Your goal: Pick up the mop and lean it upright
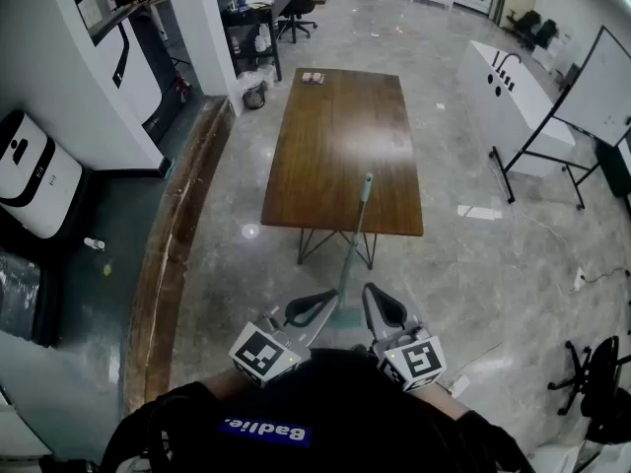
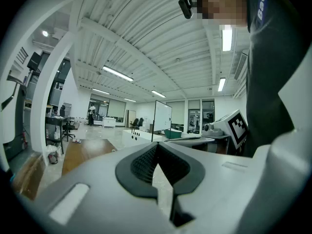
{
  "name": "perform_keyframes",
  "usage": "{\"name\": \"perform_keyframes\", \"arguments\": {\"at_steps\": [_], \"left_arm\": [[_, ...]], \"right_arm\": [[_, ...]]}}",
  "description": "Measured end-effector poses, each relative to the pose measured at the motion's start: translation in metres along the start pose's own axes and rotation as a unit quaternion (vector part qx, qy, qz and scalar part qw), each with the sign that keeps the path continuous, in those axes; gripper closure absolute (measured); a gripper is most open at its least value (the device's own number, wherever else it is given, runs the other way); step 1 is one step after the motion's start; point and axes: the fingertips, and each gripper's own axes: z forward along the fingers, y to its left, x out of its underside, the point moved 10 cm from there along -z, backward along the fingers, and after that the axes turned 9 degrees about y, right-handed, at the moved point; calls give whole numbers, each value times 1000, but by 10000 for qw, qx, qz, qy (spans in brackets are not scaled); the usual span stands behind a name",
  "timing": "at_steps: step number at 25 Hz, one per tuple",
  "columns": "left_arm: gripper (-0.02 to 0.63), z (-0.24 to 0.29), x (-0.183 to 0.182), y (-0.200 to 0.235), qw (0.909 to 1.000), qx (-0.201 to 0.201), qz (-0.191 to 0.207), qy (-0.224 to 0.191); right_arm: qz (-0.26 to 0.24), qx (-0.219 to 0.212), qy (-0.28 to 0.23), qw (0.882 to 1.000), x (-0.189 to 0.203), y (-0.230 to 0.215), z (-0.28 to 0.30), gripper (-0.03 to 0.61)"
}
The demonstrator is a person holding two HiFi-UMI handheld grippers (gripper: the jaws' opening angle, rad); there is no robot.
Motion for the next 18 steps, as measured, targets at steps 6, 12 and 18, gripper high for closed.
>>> {"name": "perform_keyframes", "arguments": {"at_steps": [6,12,18], "left_arm": [[597,8,-3,3,9999,3,70,120],[597,20,-1,3,9999,2,-13,101],[597,38,-13,-5,9996,-83,-129,219]], "right_arm": [[-43,-7,17,10000,1,-7,4,575],[-4,-60,-26,10000,-1,-20,4,574],[58,-123,-4,9999,0,-40,-1,574]]}}
